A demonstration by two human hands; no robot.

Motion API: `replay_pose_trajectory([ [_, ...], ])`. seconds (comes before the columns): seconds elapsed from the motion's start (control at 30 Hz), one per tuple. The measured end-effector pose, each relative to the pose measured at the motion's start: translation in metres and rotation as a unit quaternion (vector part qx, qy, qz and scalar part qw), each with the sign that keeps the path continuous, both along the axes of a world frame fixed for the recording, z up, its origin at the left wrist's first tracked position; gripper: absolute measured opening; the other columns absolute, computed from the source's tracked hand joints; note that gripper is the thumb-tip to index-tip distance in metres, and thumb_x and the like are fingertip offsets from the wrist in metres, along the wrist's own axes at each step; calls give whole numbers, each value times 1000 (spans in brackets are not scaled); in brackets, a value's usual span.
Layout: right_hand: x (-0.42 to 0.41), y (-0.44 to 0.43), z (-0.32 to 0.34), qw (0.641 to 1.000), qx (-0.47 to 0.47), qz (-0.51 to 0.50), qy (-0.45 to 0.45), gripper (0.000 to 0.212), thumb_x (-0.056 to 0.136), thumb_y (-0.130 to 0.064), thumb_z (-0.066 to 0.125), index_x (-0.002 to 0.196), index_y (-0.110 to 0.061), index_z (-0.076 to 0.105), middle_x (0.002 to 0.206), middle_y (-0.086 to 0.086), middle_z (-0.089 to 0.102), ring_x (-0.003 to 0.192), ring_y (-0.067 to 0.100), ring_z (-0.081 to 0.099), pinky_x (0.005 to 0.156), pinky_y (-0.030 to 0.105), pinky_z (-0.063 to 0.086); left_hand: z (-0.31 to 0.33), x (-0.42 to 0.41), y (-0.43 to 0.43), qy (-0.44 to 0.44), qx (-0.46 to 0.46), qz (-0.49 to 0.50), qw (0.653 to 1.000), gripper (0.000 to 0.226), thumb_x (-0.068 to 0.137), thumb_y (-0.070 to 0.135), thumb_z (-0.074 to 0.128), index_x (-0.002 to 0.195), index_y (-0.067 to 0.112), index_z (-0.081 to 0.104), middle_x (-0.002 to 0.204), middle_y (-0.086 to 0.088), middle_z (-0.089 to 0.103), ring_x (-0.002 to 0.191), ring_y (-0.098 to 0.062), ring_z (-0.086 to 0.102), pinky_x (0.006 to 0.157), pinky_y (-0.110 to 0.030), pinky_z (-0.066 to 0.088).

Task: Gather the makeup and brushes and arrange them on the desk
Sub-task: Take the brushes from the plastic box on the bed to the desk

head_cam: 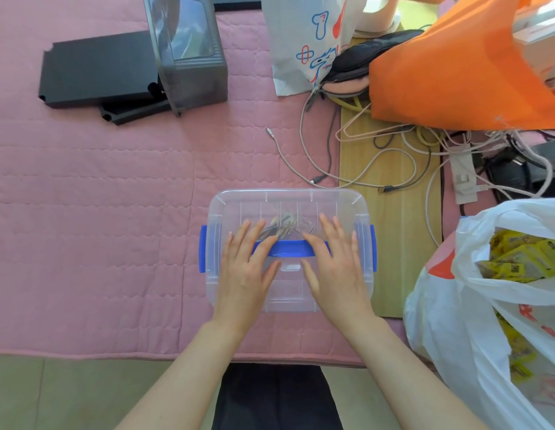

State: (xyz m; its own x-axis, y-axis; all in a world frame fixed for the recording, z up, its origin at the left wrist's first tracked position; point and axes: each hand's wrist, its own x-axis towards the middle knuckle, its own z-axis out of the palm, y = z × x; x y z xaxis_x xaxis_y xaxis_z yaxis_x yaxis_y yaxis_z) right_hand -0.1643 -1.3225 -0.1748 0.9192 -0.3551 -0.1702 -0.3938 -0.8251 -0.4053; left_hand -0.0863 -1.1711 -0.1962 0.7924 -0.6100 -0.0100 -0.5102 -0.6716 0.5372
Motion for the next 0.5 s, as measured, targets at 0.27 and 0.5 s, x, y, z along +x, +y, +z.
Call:
replay_pose_trajectory([
  [0.27, 5, -1, 7, 1000, -25, -7, -2, 26, 90, -23, 53, 115, -14, 56, 150, 14, 34, 142, 33, 25, 111, 56, 19, 9, 9, -5, 18, -42, -6, 999, 26, 89, 17, 65, 114, 15, 59, 144, -3, 45, 141, -24, 29, 116, -49, 18],
  [0.5, 31, -15, 24, 999, 2, -23, -40, 28, 89, -17, 61, 116, -16, 54, 152, 11, 32, 143, 31, 21, 112, 60, 19, 25, 40, -19, 20, -63, -12, 998, 26, 94, 26, 50, 114, 14, 59, 144, -3, 45, 142, -22, 29, 116, -52, 19],
])
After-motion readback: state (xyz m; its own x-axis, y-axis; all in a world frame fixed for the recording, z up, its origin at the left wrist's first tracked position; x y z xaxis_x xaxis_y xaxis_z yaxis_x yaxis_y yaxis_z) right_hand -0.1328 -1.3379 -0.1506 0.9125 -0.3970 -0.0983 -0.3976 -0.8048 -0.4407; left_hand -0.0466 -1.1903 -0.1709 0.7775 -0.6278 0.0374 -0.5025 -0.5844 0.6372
